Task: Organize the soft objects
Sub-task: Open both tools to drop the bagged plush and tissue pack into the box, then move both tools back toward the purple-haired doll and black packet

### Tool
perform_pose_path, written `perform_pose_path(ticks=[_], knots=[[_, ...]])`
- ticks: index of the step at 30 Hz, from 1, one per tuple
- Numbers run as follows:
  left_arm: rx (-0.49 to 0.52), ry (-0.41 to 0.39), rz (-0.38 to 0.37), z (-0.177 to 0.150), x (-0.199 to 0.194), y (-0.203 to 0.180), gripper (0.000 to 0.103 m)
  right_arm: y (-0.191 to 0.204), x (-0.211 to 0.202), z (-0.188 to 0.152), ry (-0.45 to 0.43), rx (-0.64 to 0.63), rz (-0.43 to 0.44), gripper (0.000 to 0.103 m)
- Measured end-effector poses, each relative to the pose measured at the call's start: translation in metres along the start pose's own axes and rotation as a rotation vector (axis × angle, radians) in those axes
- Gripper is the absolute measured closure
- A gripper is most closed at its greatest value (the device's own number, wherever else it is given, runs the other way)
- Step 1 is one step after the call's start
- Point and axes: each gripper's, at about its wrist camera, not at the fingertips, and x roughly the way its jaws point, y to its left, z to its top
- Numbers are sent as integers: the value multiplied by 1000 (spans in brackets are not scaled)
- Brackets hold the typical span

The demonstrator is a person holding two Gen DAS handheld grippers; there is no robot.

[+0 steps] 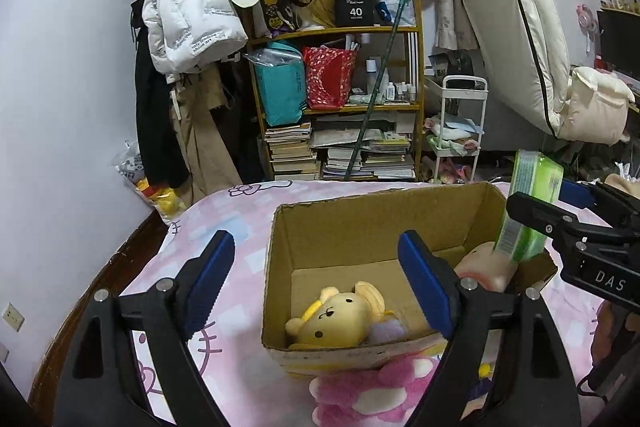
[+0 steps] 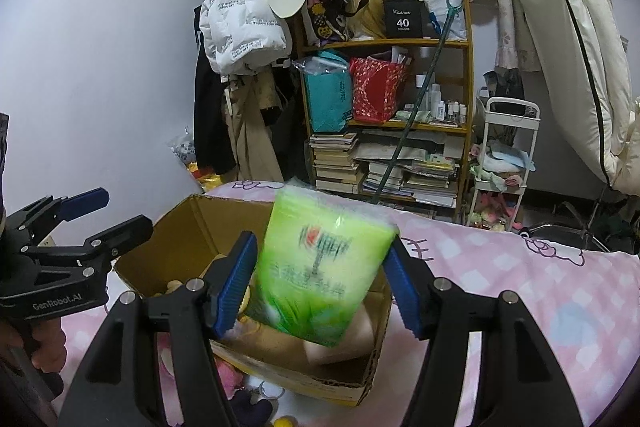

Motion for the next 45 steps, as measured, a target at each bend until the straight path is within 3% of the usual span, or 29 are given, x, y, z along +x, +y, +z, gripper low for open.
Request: perform_pose_path(ticks=[2,5,7,11,16,18,25,30,35,42,45], knots=[[-10,3,6,0,-4,2,19,1,-2,1,-7,7,-1,20],[-10,6,16,-2,-8,3,15,2,-8,2,-29,20,-3,19],[-11,-1,34,-4,-14,4,5,3,-12,4,-23,23,-7,18],[-25,-5,38,-5,-24,5,5,4,-21,4,-27,30,-15,8],[-20,13,34,-8,-37,2,4,5,-36,3,-22,36,-28,7],[-8,26,32,-10,-44,-1,4,4,-44,1,-20,41,-35,2],[3,101,16,-25,-64,-11,4,6,-73,-6,-6,40,-48,1],[-64,157,-59,-38,-77,-13,4,8,-91,-7,7,-2,-66,1],[-64,184,-52,-46,-94,-21,4,7,-104,-10,29,3,-56,1],[-115,236,-78,-61,-104,-30,4,8,-108,-21,143,4,-64,1],[-136,254,-76,-68,-103,-35,4,6,-109,-24,185,31,-22,1]])
